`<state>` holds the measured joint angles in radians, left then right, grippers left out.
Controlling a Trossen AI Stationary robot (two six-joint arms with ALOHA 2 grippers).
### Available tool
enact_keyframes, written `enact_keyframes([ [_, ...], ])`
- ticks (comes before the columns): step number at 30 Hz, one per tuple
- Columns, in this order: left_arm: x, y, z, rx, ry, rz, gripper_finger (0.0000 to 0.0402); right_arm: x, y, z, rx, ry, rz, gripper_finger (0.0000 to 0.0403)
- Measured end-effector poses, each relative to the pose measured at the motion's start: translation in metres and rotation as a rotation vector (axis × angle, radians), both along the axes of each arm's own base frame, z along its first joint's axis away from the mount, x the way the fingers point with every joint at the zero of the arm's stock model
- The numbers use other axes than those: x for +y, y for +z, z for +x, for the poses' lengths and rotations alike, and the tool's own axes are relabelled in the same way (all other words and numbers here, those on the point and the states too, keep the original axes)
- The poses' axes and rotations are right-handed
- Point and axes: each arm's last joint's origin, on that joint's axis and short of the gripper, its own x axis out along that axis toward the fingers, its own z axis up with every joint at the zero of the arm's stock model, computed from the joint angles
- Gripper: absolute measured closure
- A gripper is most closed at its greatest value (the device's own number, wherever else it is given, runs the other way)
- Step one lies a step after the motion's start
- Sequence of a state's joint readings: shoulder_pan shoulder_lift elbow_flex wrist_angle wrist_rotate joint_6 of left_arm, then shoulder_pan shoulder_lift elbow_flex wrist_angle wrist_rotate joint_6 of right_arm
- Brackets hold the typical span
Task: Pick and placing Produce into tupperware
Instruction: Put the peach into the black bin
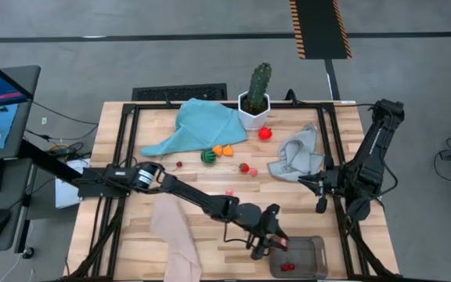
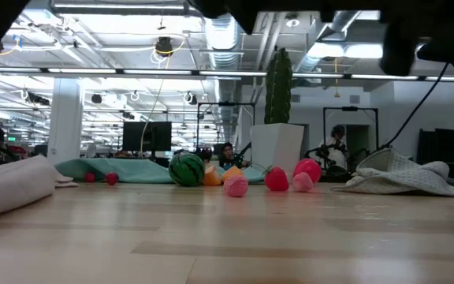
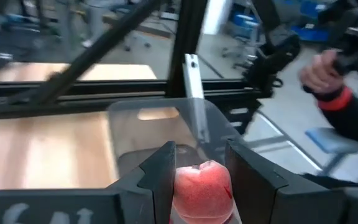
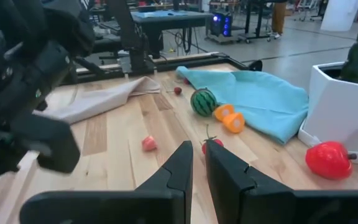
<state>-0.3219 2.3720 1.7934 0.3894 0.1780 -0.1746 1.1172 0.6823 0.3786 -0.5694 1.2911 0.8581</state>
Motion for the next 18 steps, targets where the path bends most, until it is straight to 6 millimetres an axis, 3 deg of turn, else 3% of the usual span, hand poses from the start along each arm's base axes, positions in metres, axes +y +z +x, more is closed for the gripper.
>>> enact_keyframes([
  [4,-0.0033,-0.0071,0.0081,0.036,-0.079,-0.02,0.0278,-0.0001,-0.0001,-0.0001,0.001,0.0,-0.002,0.0335],
  [18,-0.0031,-0.0101,0.0095,0.069,-0.064,-0.021,0.0278,-0.0001,-0.0002,-0.0001,0.001,0.0,0.005,0.0335],
])
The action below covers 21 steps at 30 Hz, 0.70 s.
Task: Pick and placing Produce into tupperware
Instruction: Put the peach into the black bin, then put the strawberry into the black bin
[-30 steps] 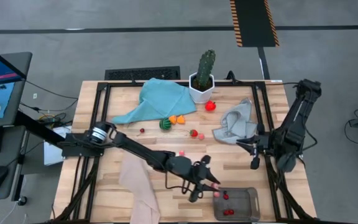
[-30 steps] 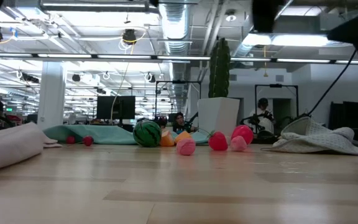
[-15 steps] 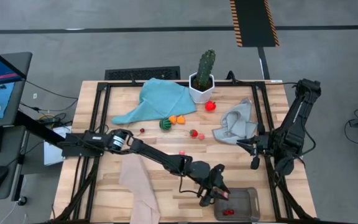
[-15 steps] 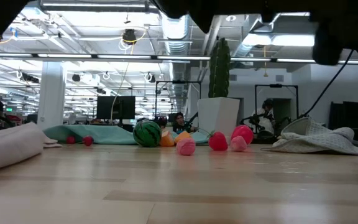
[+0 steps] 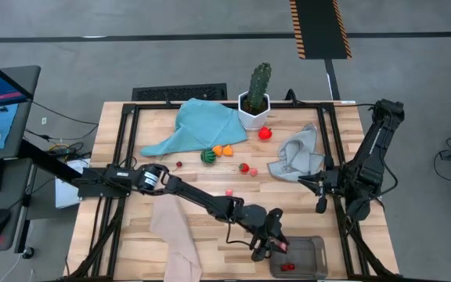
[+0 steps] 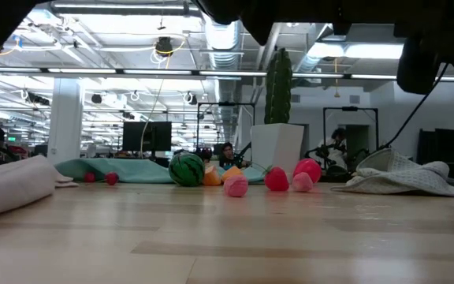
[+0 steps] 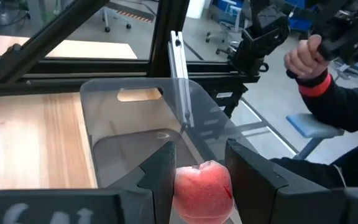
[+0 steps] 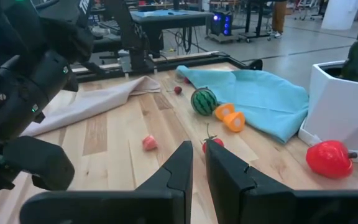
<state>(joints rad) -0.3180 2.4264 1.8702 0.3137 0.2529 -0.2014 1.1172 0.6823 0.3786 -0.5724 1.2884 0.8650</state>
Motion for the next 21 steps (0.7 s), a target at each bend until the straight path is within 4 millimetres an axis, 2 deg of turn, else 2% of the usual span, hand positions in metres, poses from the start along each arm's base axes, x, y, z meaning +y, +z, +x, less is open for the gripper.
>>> enact_keyframes([
  [6,0.0005,-0.0004,0.0002,0.013,0.035,-0.006,0.0259,0.0,0.0,0.0,0.0,0.0,0.001,0.0335],
  [15,0.0001,0.0,0.0002,0.012,0.043,-0.012,0.0183,0.0002,0.0002,0.0001,-0.002,0.0,0.005,0.0335],
  [21,0.0024,0.0038,0.0012,-0.027,-0.047,-0.033,0.0172,0.0001,0.0004,0.0001,-0.016,-0.012,0.027,0.0335],
])
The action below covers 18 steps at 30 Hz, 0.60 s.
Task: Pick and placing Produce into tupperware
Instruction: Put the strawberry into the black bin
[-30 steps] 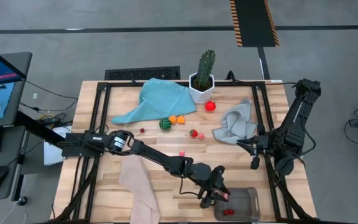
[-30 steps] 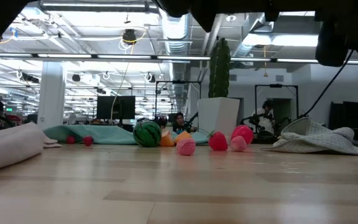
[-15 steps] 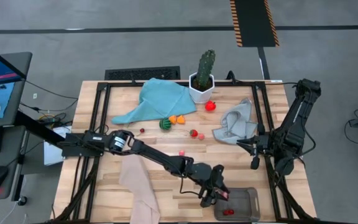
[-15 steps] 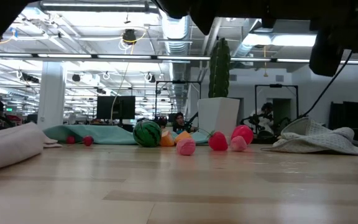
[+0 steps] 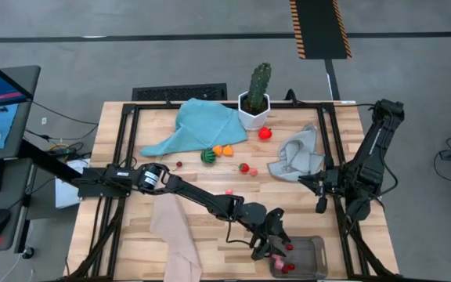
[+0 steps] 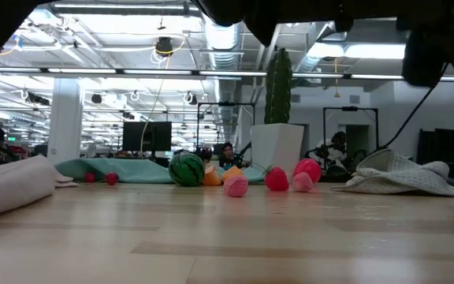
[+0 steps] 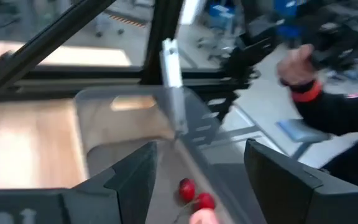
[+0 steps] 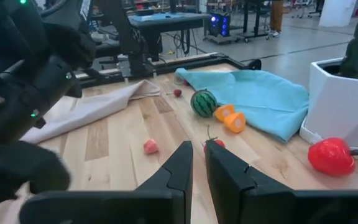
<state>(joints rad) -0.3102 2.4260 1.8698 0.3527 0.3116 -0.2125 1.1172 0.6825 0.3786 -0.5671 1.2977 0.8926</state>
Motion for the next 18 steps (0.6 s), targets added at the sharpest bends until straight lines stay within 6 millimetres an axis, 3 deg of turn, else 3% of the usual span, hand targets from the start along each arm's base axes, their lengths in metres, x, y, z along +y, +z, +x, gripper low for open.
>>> enact_keyframes([
  [7,0.011,0.023,-0.001,-0.109,-0.154,0.009,0.0171,-0.002,0.001,0.005,0.0,-0.029,0.024,0.0335],
  [13,0.049,0.053,-0.004,-0.04,0.082,0.151,0.0171,0.01,0.007,0.017,0.05,0.073,0.014,0.0335],
  [18,0.048,0.076,-0.016,-0.057,0.095,0.253,0.0171,0.016,0.015,0.027,0.018,0.096,-0.033,0.0335],
])
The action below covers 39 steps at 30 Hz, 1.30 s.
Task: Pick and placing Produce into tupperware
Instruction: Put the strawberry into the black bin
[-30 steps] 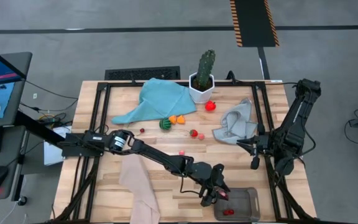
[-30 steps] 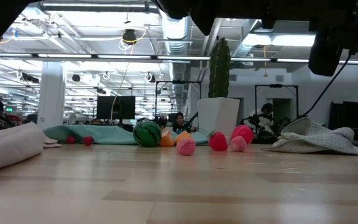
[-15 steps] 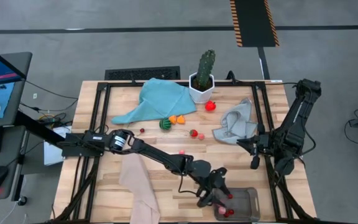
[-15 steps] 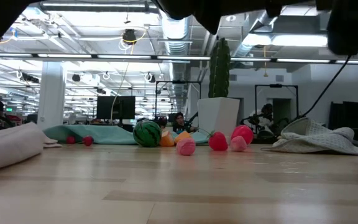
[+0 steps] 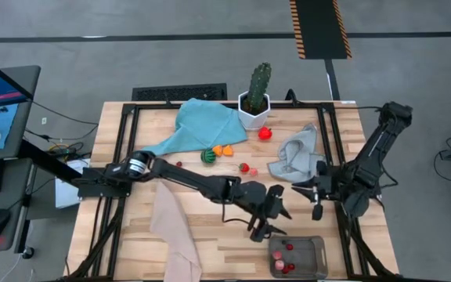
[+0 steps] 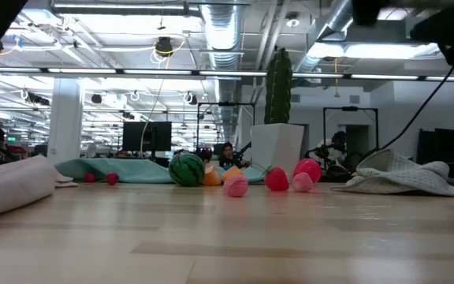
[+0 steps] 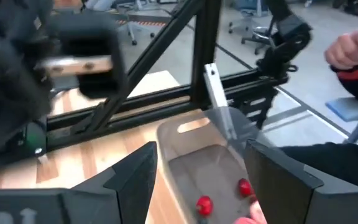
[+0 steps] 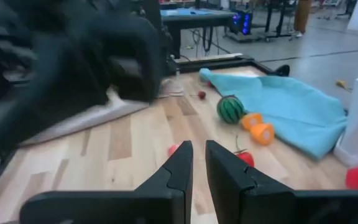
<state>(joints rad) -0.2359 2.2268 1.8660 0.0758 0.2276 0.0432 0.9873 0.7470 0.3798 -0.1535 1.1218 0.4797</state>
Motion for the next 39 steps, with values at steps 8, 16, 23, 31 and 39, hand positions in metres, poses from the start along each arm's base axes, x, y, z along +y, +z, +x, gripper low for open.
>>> enact_keyframes([
  [8,0.006,0.045,-0.041,-0.009,0.073,0.038,0.0171,-0.014,-0.001,0.017,0.079,0.032,0.033,0.0335],
  [16,0.031,0.085,-0.126,-0.126,0.235,0.075,0.0171,-0.028,0.009,0.038,0.04,0.035,0.014,0.0335],
  [23,0.053,0.053,-0.191,-0.14,0.416,0.004,0.0171,-0.054,0.014,0.06,0.002,0.066,0.043,0.0335],
  [31,0.064,0.013,-0.229,-0.107,0.474,-0.036,0.0171,-0.093,-0.007,0.09,0.101,-0.128,0.183,0.0335],
  [39,0.07,-0.002,-0.251,-0.237,0.561,-0.088,0.0171,-0.114,-0.027,0.115,0.129,-0.297,0.353,0.0335],
])
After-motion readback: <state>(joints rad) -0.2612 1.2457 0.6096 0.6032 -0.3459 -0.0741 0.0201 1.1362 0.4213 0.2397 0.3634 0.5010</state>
